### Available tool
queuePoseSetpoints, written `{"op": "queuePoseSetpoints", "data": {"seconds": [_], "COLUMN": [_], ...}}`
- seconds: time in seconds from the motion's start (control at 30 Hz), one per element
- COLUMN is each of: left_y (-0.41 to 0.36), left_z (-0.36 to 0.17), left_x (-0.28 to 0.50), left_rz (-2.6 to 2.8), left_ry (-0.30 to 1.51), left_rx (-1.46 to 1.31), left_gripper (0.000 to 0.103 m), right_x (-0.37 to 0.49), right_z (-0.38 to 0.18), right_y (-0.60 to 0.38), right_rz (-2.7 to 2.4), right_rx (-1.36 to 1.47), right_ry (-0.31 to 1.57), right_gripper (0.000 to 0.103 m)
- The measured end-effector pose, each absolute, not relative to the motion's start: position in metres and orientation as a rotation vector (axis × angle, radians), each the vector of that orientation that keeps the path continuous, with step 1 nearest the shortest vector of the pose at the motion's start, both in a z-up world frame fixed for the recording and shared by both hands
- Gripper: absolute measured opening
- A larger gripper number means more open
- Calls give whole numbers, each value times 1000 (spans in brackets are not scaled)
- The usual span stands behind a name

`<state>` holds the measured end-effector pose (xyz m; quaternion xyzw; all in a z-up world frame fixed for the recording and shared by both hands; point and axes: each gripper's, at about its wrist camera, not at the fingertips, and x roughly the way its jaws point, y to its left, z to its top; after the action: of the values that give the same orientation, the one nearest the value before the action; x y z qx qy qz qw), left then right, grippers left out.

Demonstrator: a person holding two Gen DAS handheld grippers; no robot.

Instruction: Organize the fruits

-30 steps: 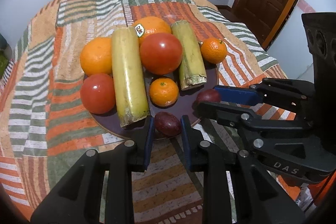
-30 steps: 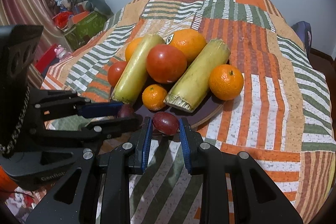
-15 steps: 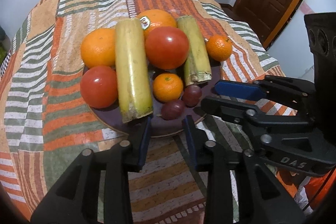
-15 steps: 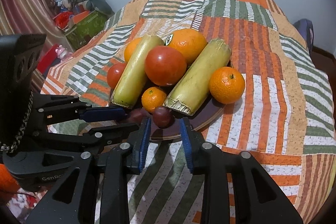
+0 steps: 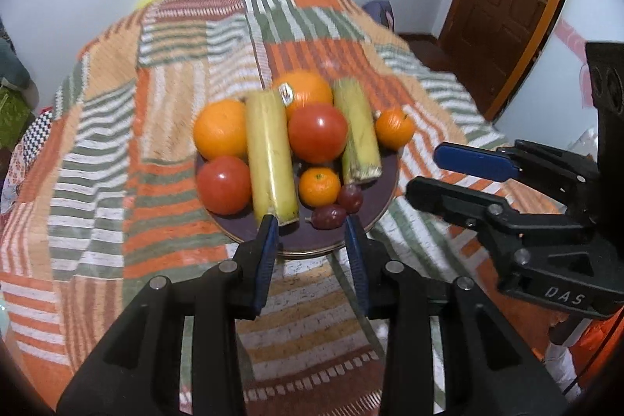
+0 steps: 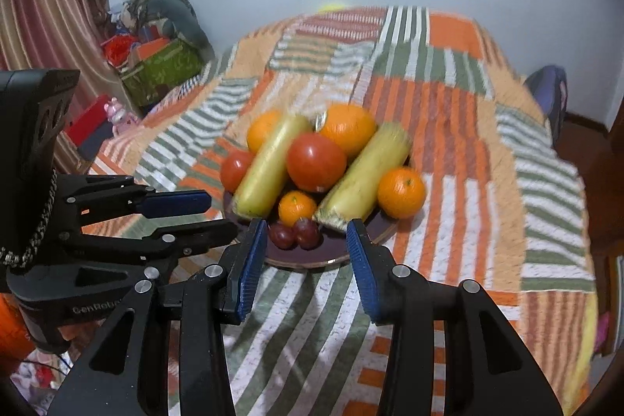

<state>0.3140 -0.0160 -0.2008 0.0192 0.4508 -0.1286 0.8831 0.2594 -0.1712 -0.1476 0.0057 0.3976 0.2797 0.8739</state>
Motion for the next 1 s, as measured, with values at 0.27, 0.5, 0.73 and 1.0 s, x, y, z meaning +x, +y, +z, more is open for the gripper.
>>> {"op": "queuePoseSetpoints", "data": {"seconds": [0.27, 0.5, 0.73, 1.0], "left_y": [-4, -1, -5, -9], "left_z": [-125, -51, -4, 14], "left_x": [263, 198, 134, 89], "left_rz": [-229, -202, -186, -138], "left_ry": [752, 542, 382, 264], "left_rx": [1, -5, 6, 4], "left_gripper": [35, 35, 39, 67], "right_x": [221, 168, 110, 71], "right_z": [-84, -21, 30, 53], "right_y": [-188, -195, -198, -201], "right_rz": [529, 505, 480, 469], "right_rx": [16, 6, -9, 28], "right_ry": [679, 515, 349, 241], "right_gripper": [39, 39, 39, 52]}}
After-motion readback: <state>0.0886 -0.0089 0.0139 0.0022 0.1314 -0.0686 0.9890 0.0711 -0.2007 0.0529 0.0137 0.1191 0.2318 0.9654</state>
